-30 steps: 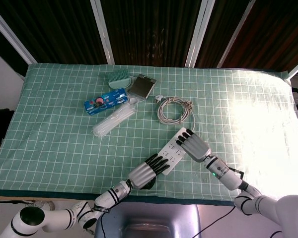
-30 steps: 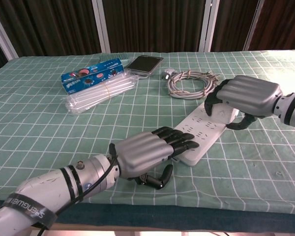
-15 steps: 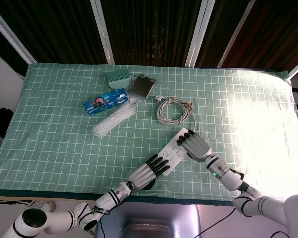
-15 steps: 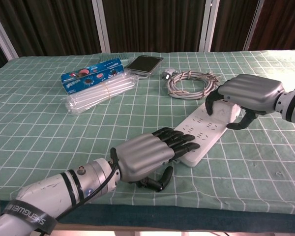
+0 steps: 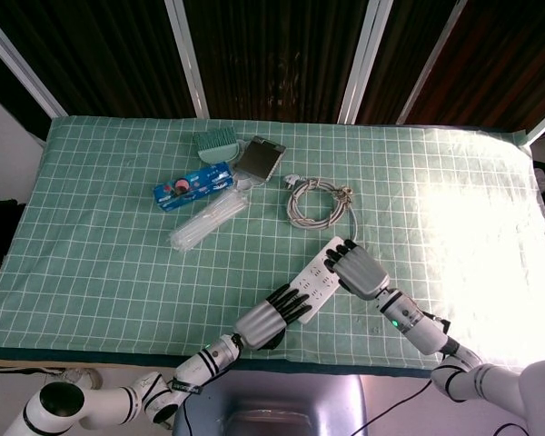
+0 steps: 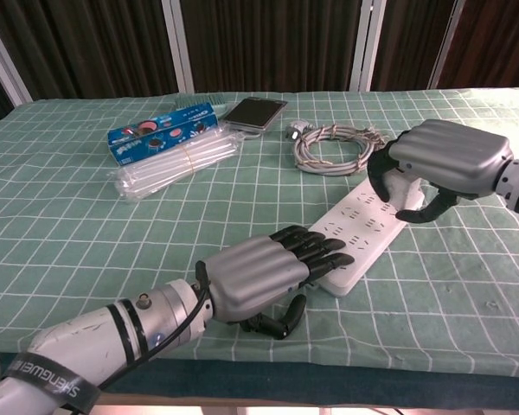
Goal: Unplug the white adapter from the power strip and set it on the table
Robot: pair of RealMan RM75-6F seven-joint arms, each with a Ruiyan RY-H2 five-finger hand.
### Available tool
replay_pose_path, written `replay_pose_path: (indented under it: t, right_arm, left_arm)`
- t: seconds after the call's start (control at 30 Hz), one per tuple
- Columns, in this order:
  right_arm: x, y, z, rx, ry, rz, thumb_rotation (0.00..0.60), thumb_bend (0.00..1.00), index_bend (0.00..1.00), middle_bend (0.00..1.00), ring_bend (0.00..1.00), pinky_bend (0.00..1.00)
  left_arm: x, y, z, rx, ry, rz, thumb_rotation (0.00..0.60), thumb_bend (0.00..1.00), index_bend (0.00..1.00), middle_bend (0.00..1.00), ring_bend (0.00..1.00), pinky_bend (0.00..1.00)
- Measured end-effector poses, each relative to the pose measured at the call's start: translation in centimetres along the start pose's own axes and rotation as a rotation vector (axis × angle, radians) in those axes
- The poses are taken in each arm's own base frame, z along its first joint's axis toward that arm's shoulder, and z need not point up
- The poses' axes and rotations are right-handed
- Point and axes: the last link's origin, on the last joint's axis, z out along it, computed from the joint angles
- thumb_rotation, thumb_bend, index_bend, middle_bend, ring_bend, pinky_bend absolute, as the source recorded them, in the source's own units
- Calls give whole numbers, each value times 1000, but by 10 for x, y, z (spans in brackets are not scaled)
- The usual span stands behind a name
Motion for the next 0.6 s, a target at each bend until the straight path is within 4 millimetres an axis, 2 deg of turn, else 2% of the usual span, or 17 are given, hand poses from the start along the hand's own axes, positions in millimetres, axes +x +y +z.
replay_pose_path:
  t: [0.3, 0.47, 0.6]
  right_arm:
    - [9, -5, -7, 36, 114, -5, 600, 552, 776, 555, 476, 491]
    - [17, 3, -23, 34, 152, 6, 600, 552, 771, 556, 476, 490]
    - [20, 17, -44, 21, 127, -22, 600, 551, 755, 556, 476, 491]
  left_arm:
    - [2, -3, 0, 7, 6, -3, 388, 761, 0, 0, 0, 53]
    - [9, -7, -3, 10, 28, -14, 385, 762, 0, 0, 0, 54]
    - [18, -13, -7, 15, 55, -29, 385, 763, 0, 0, 0, 55]
